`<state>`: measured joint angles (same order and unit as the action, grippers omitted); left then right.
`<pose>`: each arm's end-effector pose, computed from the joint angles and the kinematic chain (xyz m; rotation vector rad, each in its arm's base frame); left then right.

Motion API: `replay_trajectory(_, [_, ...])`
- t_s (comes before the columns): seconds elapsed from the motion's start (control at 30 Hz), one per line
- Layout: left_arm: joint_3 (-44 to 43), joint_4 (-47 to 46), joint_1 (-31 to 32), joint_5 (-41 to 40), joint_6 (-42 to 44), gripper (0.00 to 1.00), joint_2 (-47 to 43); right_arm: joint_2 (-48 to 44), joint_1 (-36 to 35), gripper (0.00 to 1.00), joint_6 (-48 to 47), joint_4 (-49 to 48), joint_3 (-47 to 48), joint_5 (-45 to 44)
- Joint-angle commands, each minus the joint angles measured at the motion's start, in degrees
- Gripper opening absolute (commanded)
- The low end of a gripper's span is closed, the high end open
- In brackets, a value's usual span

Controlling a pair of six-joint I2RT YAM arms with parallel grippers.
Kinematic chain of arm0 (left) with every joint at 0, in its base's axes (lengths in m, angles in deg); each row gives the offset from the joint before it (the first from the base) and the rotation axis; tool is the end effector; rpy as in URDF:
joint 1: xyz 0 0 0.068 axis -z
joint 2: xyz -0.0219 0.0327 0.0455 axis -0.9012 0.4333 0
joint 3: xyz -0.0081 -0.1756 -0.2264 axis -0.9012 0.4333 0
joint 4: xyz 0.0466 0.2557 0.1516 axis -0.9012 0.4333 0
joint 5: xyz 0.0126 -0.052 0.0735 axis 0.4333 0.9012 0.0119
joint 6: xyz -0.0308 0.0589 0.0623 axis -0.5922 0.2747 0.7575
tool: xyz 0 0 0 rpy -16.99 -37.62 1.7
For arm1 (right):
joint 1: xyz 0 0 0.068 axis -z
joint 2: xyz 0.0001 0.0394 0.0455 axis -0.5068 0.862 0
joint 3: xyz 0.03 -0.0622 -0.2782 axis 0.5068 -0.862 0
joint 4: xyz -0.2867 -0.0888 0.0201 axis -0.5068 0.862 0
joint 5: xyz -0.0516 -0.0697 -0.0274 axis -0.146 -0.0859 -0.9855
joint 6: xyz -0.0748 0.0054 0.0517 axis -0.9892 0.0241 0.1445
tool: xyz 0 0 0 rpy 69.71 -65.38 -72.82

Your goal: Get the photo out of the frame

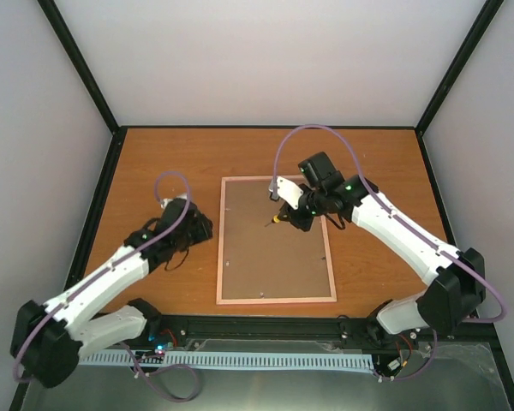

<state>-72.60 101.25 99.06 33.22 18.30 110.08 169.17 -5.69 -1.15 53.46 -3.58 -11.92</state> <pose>0.2178 -0.1380 0.1958 -0.3869 2.4368 -0.5166 0.2668 0.2285 0.2797 -1.4832 2.0520 0.4796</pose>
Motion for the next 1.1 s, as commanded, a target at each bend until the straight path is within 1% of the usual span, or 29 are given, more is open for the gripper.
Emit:
replay_trajectory(0.0, [-4.1,-9.5,-7.5,7.3,13.0,0.5,10.1,2.7,0.0,0.03,1.3,0.2,4.3,0.2])
replay_trajectory(0.1, [-4.9,-16.2,-10.1,8.8,13.4,0.48,17.3,3.7,0.0,0.03,2.0,-1.1,4.5,-0.1])
replay_trajectory(0.13, [-4.2,-20.7,-11.0,10.4,13.2,0.47,19.1,4.1,0.1,0.03,2.2,-1.3,4.3,0.1])
replay_trajectory(0.2, [-2.4,-26.7,-12.1,11.7,12.2,0.46,21.6,4.8,0.1,0.03,2.2,-1.3,4.2,0.2])
replay_trajectory(0.27, [-1.4,-29.8,-12.7,11.9,11.7,0.46,23.9,5.1,0.2,0.03,2.0,-1.3,4.0,-0.2])
replay_trajectory(0.33, [-1.1,-32.0,-12.8,13.8,12.1,0.45,26.7,5.1,0.3,0.03,1.8,-1.9,3.2,-1.1])
replay_trajectory(0.47, [-1.8,-32.9,-12.8,16.5,12.9,0.42,31.6,6.0,0.6,0.03,1.9,-3.3,2.8,-2.1])
replay_trajectory(0.53, [-1.3,-33.5,-12.8,16.9,12.8,0.39,32.6,7.1,0.9,0.03,2.3,-3.4,3.3,-1.5])
replay_trajectory(0.67, [0.4,-33.6,-12.8,17.1,12.0,0.35,33.4,8.7,0.8,0.03,2.8,-3.4,4.0,0.0])
replay_trajectory(0.87, [1.6,-34.6,-12.8,19.1,11.5,0.26,34.2,9.7,0.9,0.03,2.8,-3.6,4.3,0.0])
replay_trajectory(1.07, [1.5,-34.6,-12.8,19.7,11.4,0.21,35.1,9.6,0.8,0.03,2.9,-3.7,4.0,-0.1])
